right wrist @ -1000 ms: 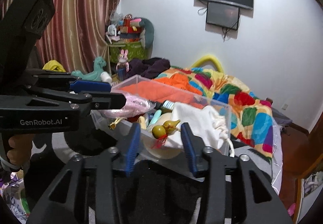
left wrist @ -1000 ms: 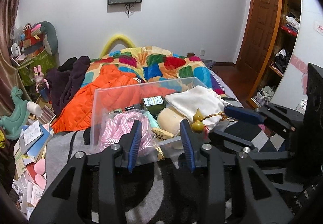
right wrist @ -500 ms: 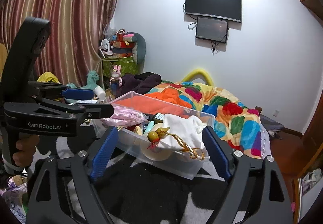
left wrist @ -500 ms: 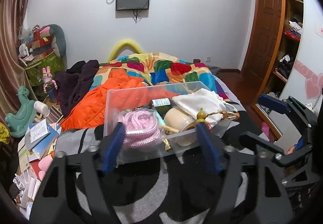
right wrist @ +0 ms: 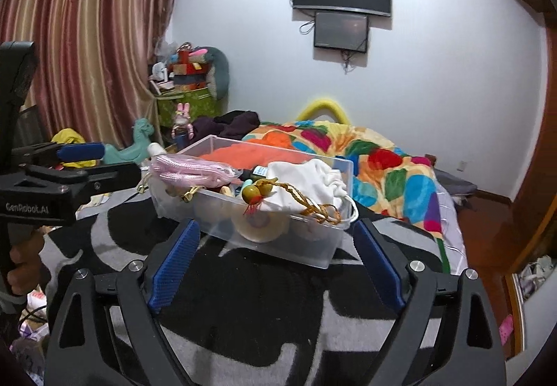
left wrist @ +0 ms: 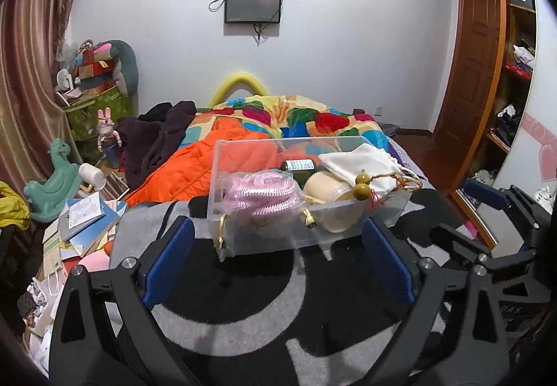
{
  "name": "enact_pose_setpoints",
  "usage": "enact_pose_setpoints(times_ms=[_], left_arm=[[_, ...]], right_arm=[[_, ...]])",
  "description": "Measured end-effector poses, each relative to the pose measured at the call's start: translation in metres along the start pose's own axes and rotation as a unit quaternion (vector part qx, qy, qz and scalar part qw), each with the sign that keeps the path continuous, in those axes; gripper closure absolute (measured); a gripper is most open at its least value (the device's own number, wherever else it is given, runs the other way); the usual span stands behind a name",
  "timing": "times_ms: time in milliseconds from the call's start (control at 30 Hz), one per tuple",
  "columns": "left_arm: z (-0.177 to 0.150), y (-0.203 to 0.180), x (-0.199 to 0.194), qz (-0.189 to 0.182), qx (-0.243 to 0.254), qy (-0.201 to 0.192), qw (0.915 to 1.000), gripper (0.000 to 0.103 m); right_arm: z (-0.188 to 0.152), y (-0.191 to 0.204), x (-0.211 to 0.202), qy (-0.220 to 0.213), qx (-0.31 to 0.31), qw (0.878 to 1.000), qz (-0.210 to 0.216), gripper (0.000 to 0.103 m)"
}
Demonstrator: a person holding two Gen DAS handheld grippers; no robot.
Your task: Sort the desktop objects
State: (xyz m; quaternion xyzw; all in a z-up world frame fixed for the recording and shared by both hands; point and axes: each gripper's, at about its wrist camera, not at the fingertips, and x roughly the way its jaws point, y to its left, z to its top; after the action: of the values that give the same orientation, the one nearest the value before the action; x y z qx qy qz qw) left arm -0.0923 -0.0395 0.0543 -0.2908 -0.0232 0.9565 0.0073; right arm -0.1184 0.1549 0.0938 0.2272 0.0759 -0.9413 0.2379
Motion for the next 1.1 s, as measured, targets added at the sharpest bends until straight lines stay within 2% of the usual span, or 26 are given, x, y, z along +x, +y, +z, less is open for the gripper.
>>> enact_pose_setpoints(times_ms=[167,233,267,467,767,1100], left_arm=[[-0.012,-0.001,-0.012,0.005,-0.005,-0.009,0.9999,0.004],[-0.016,-0.002,-0.016,-0.002,-0.007,-0.012,0.9999,0.003],[-0.017,-0.004,-0.016,-0.006,-0.007,-0.011,0.9999,0.003],[-0.024,-0.017,-0.019,-0.011,0.003,-0.009,0.9999,0.003],[-0.034,-0.03,-0.025,-0.026,0.018,-0.017,0.9994,0.003],[-0.034,-0.025,-0.021,-0.032,-0.001,-0.006,0.9995,0.003]], right_arm=[[-0.002,0.001,-0.017,-0.012,0.017,1.0,-0.003,0.013],[-0.004,0.0,-0.024,-0.018,0.024,1.0,-0.004,0.002],[-0.005,-0.001,-0.027,-0.024,0.027,0.999,-0.008,0.0],[-0.012,-0.005,-0.035,-0.025,0.039,0.999,-0.007,0.0],[-0.02,-0.004,-0.033,-0.016,0.035,0.999,-0.038,0.0],[-0.023,-0.005,-0.033,-0.014,0.039,0.999,-0.035,0.0]])
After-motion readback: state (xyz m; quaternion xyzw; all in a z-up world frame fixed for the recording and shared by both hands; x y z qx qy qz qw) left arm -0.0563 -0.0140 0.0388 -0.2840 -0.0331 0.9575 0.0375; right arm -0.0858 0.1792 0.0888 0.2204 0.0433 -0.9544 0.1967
